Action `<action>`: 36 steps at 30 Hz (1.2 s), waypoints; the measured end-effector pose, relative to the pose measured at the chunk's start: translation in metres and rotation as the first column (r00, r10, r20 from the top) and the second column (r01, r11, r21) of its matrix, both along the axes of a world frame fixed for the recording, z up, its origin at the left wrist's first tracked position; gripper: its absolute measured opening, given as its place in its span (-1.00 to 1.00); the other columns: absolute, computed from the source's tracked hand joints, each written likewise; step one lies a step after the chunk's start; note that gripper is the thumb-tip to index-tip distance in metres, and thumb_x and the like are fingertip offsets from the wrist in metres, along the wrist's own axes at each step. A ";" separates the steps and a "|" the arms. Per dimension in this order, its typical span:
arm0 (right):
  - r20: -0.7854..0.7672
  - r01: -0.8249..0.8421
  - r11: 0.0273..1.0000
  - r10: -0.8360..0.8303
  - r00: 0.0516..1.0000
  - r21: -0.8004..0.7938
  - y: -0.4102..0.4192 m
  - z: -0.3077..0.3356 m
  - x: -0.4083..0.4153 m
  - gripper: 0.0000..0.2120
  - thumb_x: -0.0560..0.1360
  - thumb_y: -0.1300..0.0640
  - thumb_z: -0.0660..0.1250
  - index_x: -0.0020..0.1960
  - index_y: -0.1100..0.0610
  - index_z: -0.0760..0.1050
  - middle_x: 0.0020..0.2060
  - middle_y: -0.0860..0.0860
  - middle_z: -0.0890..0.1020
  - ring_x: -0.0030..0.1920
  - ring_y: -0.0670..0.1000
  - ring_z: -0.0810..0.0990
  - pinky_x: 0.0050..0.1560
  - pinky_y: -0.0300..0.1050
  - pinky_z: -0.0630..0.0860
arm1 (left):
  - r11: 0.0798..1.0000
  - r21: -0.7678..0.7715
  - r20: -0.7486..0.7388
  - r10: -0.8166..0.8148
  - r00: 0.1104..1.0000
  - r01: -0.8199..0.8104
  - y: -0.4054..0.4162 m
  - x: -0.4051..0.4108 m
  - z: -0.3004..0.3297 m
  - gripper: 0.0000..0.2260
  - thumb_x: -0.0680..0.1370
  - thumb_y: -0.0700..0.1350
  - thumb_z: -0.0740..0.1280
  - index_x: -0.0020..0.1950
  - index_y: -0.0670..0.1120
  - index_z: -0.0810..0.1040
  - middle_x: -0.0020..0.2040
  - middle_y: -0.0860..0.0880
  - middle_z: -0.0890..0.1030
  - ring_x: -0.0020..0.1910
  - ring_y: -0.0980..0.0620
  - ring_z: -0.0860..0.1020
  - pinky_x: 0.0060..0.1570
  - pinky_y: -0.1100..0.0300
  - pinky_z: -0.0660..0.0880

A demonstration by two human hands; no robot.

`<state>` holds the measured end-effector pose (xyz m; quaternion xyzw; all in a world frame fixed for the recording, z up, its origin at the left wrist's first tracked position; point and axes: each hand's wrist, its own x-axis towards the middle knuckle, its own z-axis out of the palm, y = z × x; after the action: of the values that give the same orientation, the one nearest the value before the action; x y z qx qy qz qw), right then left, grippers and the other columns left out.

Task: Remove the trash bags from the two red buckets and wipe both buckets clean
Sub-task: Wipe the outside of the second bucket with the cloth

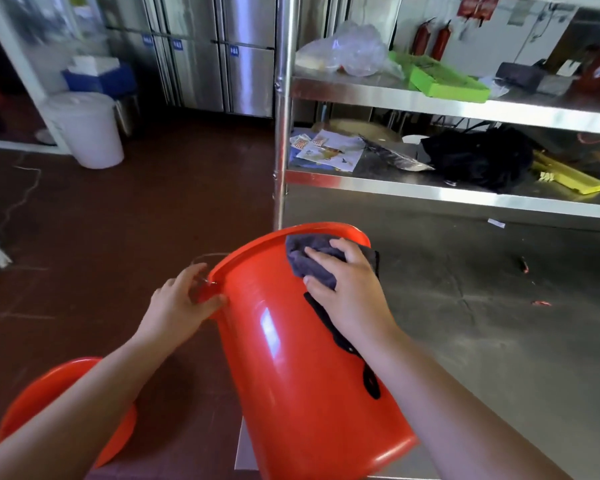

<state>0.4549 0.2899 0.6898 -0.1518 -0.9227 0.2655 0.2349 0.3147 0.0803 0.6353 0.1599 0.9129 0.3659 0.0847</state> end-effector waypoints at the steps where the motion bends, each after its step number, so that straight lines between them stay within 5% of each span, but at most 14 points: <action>1: 0.002 -0.005 1.000 0.005 1.000 -0.006 0.002 0.000 0.000 -0.60 0.46 0.07 0.40 0.30 0.00 0.52 0.33 0.00 0.37 0.34 -0.07 0.31 0.30 -0.38 0.13 | 0.994 -0.096 -0.085 0.051 0.995 -0.059 -0.003 0.003 0.005 -0.34 0.35 0.20 0.46 0.39 0.09 0.36 0.19 -0.12 0.47 0.25 -0.17 0.38 0.13 0.04 0.44; 3: 0.004 -0.035 0.999 0.035 0.999 -0.012 0.001 0.000 -0.002 -0.60 0.45 0.07 0.40 0.29 0.00 0.52 0.34 0.00 0.36 0.36 -0.05 0.29 0.34 -0.33 0.12 | 0.982 -0.136 -0.348 0.079 0.934 -0.134 0.000 0.002 0.017 -0.39 0.38 0.20 0.43 0.38 0.08 0.39 0.19 -0.13 0.46 0.22 -0.20 0.33 0.20 -0.07 0.35; 5: 0.001 -0.061 0.998 0.061 0.998 -0.007 -0.008 -0.002 -0.006 -0.60 0.45 0.08 0.41 0.28 0.00 0.52 0.36 0.01 0.35 0.39 -0.03 0.26 0.40 -0.23 0.13 | 0.995 -0.096 -0.504 -0.046 0.862 -0.003 0.020 -0.005 0.036 -0.57 0.47 0.15 0.35 0.28 -0.01 0.51 0.14 -0.14 0.54 0.17 -0.21 0.42 0.19 -0.05 0.35; 7: -0.010 -0.078 0.997 0.078 0.997 0.012 -0.016 -0.004 -0.008 -0.61 0.45 0.09 0.41 0.27 0.00 0.53 0.37 0.01 0.35 0.41 -0.02 0.25 0.42 -0.18 0.14 | 0.979 -0.057 -0.355 -0.201 0.913 0.194 0.050 -0.012 0.057 -0.72 0.57 0.10 0.24 0.12 -0.03 0.60 0.04 -0.09 0.63 0.09 -0.13 0.53 0.12 0.05 0.41; 10: -0.035 -0.096 0.995 0.095 0.995 -0.013 -0.008 -0.004 -0.004 -0.63 0.44 0.15 0.42 0.24 0.01 0.56 0.33 -0.04 0.40 0.37 -0.09 0.29 0.33 -0.41 0.08 | 0.967 0.109 0.043 -0.235 0.971 0.229 0.080 -0.014 0.071 -0.67 0.54 0.16 0.26 -0.23 -0.06 0.58 -0.35 0.02 0.52 -0.28 0.01 0.48 -0.26 0.16 0.38; 13: -0.083 -0.048 0.992 0.038 0.996 -0.120 0.022 -0.002 0.012 -0.67 0.38 0.26 0.43 0.12 0.06 0.62 0.17 -0.08 0.52 0.18 -0.18 0.44 0.17 -0.57 0.18 | 0.971 0.072 0.006 -0.227 0.974 0.226 0.084 -0.010 0.071 -0.62 0.37 0.26 0.41 -0.27 -0.06 0.57 -0.41 0.06 0.54 -0.39 0.07 0.50 -0.32 0.15 0.39; 19: -0.275 0.109 0.860 -0.276 0.921 -0.499 0.077 0.030 0.043 -0.73 0.44 0.24 0.39 -0.15 -0.16 0.59 -0.24 -0.23 0.67 -0.21 -0.26 0.61 -0.25 -0.49 0.41 | 0.963 0.016 -0.176 -0.263 0.949 0.270 0.087 -0.003 0.109 -0.74 0.28 0.19 0.50 -0.26 0.06 0.55 -0.33 0.09 0.61 -0.30 0.16 0.57 -0.31 0.19 0.45; 21: -0.414 0.104 0.886 -0.312 0.855 -0.452 0.083 0.055 0.042 -0.83 0.44 0.15 0.39 -0.16 -0.14 0.57 -0.33 -0.23 0.62 -0.30 -0.24 0.55 -0.30 -0.48 0.38 | 0.954 -0.023 -0.280 -0.292 0.915 0.298 0.092 0.000 0.123 -0.72 0.25 0.23 0.48 -0.28 0.08 0.53 -0.36 0.10 0.59 -0.34 0.21 0.54 -0.36 0.21 0.40; 24: -0.541 0.058 0.959 -0.206 0.816 -0.279 0.072 0.083 0.031 -0.82 0.41 0.07 0.38 -0.01 -0.14 0.58 -0.08 -0.20 0.61 -0.02 -0.21 0.56 -0.02 -0.42 0.42 | 0.941 -0.137 -0.439 -0.338 0.832 0.309 0.103 0.012 0.127 -0.69 0.24 0.29 0.45 -0.29 0.09 0.50 -0.39 0.12 0.54 -0.37 0.21 0.50 -0.37 0.22 0.38; 28: -0.338 -0.051 0.997 0.066 0.939 0.052 0.053 0.072 0.019 -0.64 0.37 0.02 0.47 0.14 0.07 0.60 0.12 -0.11 0.54 0.19 -0.18 0.45 0.25 -0.24 0.36 | 0.915 -0.209 -0.587 -0.400 0.704 0.345 0.107 0.027 0.115 -0.66 0.27 0.24 0.48 -0.28 0.01 0.51 -0.40 0.11 0.48 -0.37 0.13 0.44 -0.41 0.21 0.22; 36: -0.127 -0.262 0.866 0.344 0.930 0.426 0.063 0.054 0.034 -0.49 0.27 -0.28 0.47 0.09 0.01 0.58 -0.13 -0.09 0.62 -0.16 -0.05 0.59 -0.18 -0.09 0.52 | 0.860 -0.185 -0.726 -0.446 0.523 0.476 0.071 0.031 0.100 -0.65 0.21 0.28 0.37 -0.37 0.00 0.52 -0.48 0.10 0.46 -0.49 0.12 0.46 -0.41 0.36 0.20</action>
<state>0.4890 0.3525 0.7434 0.0746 -0.9414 0.1177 0.3072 0.3454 0.1513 0.7350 0.5326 0.7822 0.2481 -0.2071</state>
